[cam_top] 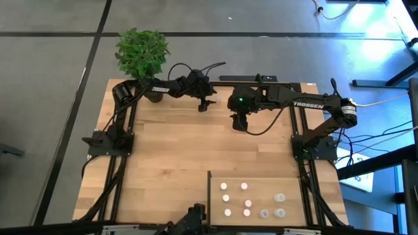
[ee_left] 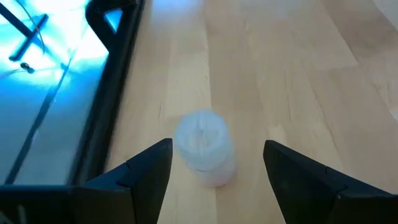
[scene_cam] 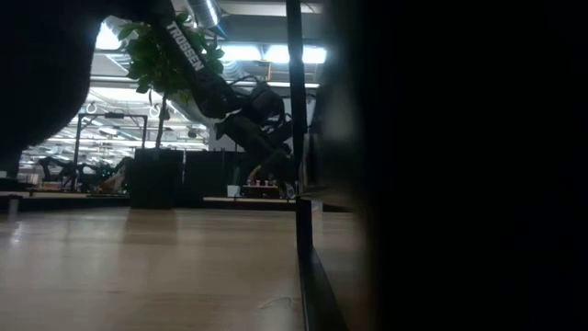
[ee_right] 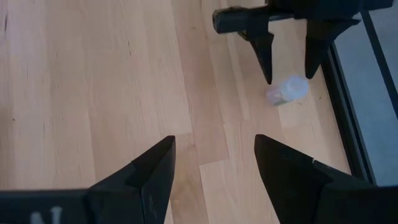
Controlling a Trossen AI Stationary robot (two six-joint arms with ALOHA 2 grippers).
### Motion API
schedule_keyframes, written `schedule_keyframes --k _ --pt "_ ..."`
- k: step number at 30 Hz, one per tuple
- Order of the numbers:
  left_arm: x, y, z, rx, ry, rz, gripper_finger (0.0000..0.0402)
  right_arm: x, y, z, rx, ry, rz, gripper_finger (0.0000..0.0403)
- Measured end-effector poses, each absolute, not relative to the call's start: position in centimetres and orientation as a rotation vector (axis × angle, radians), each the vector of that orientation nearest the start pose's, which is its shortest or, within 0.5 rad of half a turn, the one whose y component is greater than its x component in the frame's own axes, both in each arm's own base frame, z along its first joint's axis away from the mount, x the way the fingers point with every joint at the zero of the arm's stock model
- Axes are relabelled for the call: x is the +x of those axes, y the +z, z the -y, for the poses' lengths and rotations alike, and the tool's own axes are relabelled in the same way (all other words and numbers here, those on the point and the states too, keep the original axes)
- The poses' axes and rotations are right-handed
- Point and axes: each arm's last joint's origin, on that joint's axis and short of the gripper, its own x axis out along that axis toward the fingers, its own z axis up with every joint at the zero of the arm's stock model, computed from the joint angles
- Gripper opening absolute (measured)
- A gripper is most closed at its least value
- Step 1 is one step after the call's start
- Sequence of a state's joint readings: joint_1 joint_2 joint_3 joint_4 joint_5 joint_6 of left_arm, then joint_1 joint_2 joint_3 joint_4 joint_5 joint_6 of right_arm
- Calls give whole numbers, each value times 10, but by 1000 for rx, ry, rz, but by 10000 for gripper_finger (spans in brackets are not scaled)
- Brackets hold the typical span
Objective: Pick and place medicine bottles onto shelf by color
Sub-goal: Put the left transparent pill bottle on the shelf aligned with the other transparent pill bottle
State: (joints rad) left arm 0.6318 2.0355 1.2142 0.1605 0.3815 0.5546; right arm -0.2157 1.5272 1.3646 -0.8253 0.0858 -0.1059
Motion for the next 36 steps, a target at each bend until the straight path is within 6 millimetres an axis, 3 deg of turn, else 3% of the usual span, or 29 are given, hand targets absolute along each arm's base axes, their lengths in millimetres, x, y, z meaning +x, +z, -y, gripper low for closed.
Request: schedule_keyframes --k 4,36 --pt "349 136 -241 218 87 -656 247 305 306 69 -32 -224 -1001 222" --pt "355 133 -226 291 -42 -664 247 306 306 69 -35 -222 -998 222"
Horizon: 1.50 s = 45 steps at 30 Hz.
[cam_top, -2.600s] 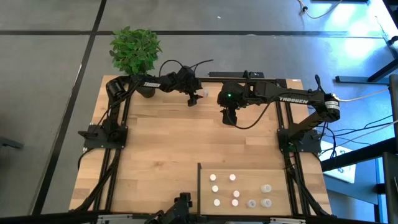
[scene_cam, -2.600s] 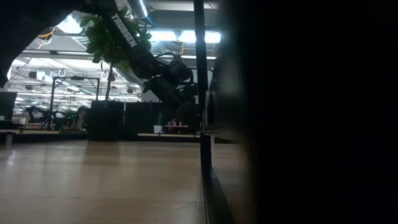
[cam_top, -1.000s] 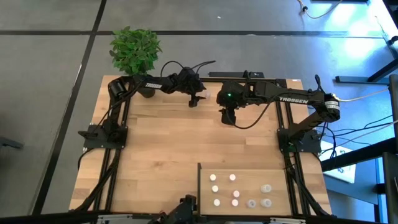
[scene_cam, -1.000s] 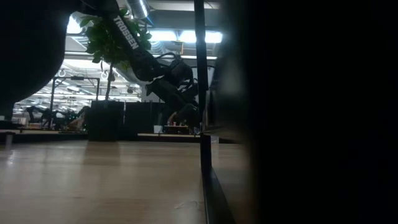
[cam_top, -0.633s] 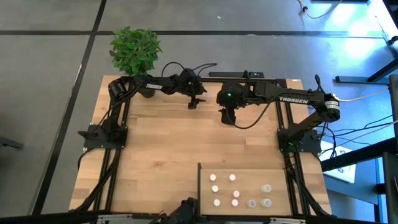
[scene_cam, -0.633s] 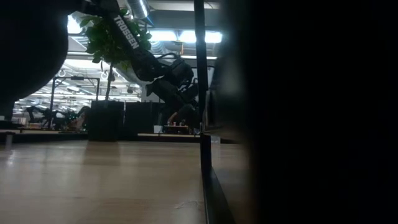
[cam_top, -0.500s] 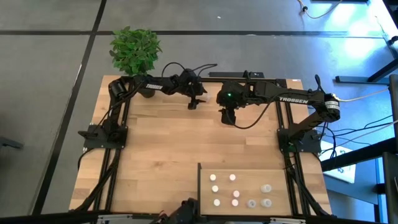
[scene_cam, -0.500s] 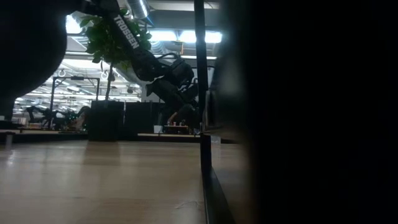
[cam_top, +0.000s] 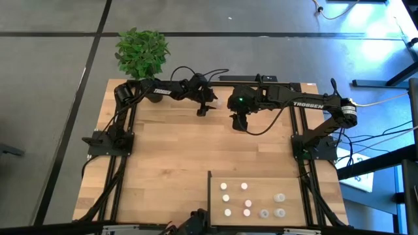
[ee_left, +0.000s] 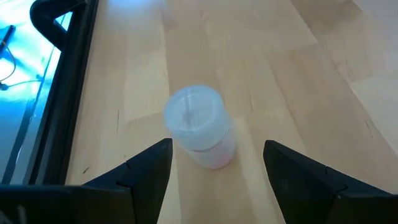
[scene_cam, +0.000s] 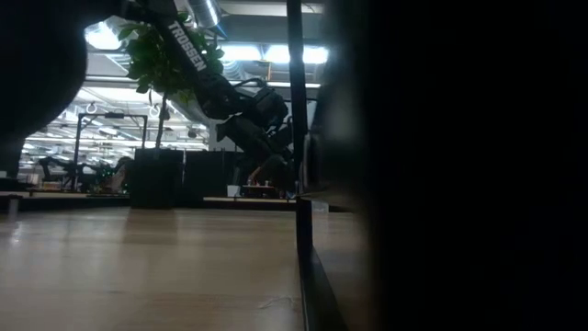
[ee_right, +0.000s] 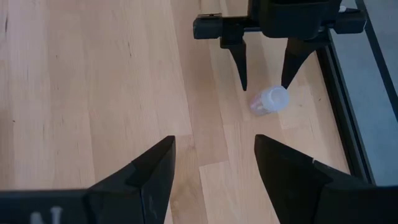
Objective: Pick and place medicine bottles onto shelf by color
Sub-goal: Put the left transparent pill bottle on the shelf aligned with the other transparent pill bottle
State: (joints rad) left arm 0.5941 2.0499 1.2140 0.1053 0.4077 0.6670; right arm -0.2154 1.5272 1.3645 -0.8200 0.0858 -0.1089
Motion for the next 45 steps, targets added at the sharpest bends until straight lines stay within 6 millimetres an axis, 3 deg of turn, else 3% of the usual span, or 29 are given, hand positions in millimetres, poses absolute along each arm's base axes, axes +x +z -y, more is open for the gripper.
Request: schedule_keyframes --k 9,16,22,28,34,45 --pt "353 134 -230 302 95 -737 247 306 306 70 -35 -222 -998 222" --pt "344 156 -224 278 91 -765 247 305 306 69 -35 -222 -1008 222" --pt "346 171 -212 110 88 -725 247 305 306 69 -35 -221 -1010 222" --pt "357 172 -197 98 91 -708 247 305 306 69 -34 -221 -1012 222" --pt "364 171 -190 193 132 -715 247 305 306 69 -33 -222 -1011 222" --pt "355 164 -208 122 167 -726 247 305 306 69 -34 -222 -1004 222"
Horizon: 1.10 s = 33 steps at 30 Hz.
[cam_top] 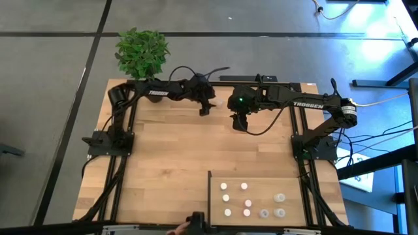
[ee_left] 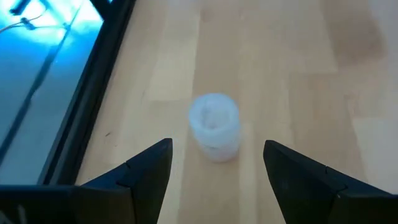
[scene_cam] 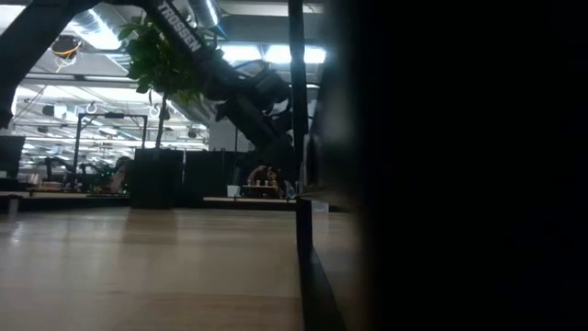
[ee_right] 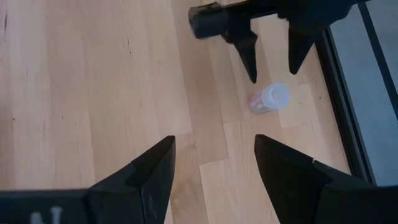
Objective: Pick and place medicine bottles onto shelf by color
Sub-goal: Put the left transparent pill bottle on the shelf aligned with the other transparent pill bottle
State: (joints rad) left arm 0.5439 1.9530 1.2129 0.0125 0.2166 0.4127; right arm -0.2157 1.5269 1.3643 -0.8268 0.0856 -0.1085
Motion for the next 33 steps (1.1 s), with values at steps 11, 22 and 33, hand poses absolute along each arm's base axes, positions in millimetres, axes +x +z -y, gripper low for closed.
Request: schedule_keyframes --k 11,22,33 --pt "342 146 -235 35 30 -660 247 305 306 69 -35 -222 -1002 222" --pt "351 152 -236 179 -35 -532 247 306 307 70 -34 -224 -995 222" --pt "350 146 -238 188 -27 -555 247 307 307 70 -35 -226 -978 222"
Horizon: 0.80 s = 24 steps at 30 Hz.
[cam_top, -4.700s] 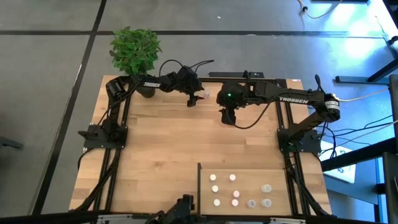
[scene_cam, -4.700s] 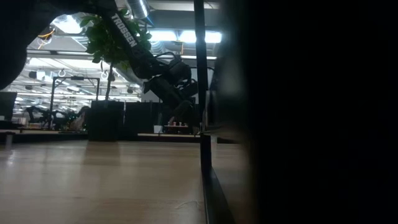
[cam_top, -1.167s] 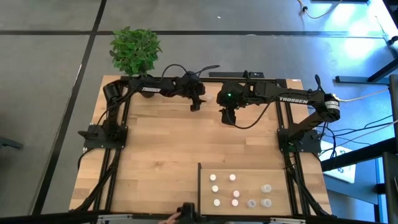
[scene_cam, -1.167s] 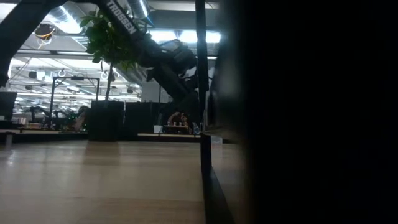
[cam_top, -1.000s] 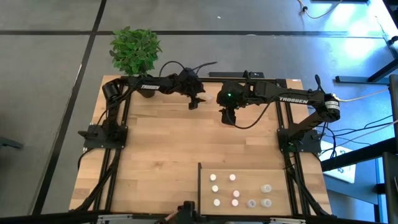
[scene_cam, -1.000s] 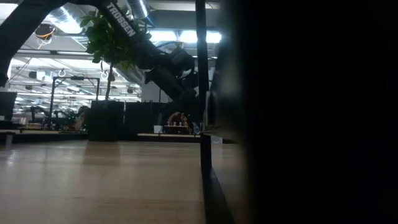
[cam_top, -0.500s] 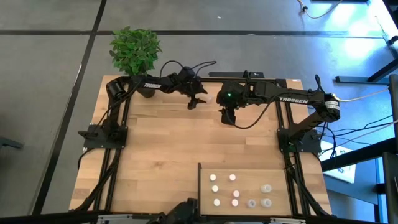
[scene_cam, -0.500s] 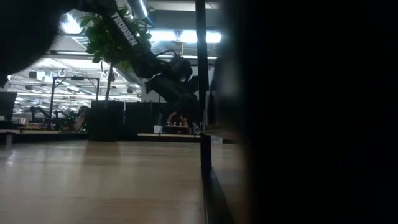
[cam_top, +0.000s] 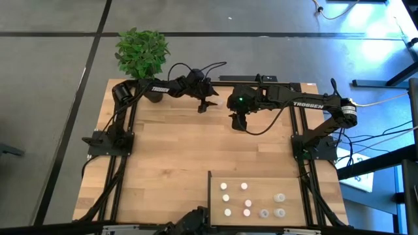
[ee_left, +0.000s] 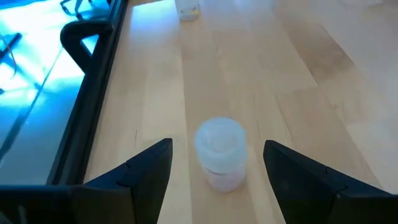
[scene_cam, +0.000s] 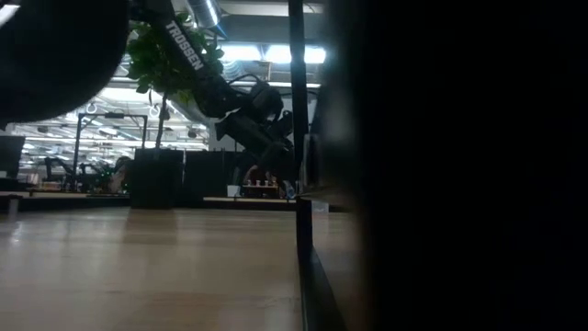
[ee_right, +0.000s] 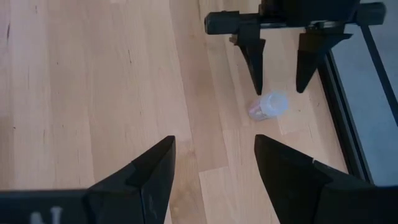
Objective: Pick and place medicine bottles onto shelf by color
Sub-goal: Put the left transparent pill bottle on the shelf aligned with the other transparent pill bottle
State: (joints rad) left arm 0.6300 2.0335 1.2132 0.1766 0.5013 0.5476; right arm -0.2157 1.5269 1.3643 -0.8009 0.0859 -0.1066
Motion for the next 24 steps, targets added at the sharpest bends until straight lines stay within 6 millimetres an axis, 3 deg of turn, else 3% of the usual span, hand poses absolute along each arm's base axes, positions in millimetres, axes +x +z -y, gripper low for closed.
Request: schedule_keyframes --k 16,24 --pt "354 143 -233 309 -39 -581 247 309 309 70 -38 -227 -957 222" --pt "354 146 -232 194 24 -593 247 309 309 70 -71 -210 -961 222"
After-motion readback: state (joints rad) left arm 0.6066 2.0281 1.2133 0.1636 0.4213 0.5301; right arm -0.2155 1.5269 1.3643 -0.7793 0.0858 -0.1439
